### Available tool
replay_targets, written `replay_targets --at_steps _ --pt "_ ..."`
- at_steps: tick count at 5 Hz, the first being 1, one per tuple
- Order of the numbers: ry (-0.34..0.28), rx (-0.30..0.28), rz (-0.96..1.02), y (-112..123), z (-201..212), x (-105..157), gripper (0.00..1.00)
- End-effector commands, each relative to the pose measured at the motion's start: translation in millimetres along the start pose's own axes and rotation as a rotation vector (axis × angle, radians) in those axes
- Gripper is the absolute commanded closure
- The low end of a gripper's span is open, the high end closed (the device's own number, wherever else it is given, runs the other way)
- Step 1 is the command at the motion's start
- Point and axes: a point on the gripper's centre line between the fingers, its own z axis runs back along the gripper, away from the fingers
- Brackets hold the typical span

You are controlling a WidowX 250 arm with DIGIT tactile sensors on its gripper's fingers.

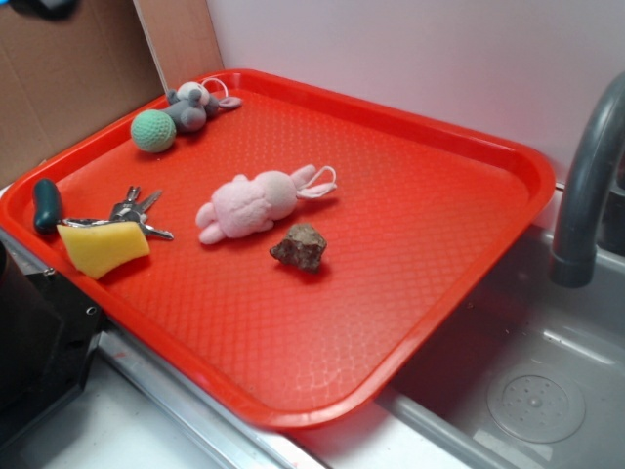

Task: Grab the gray animal.

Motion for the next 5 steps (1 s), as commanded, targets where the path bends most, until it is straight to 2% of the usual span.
replay_targets --at_steps 1,2,3,5 --pt "-0.134 0.014 0.226 43 -50 53 0.00" --pt "-0.161 0.064 0.241 65 -74 71 0.00" --pt "-0.148 0.167 0.300 69 -102 86 0.00" --pt "-0.148 0.167 0.300 69 -102 86 0.00"
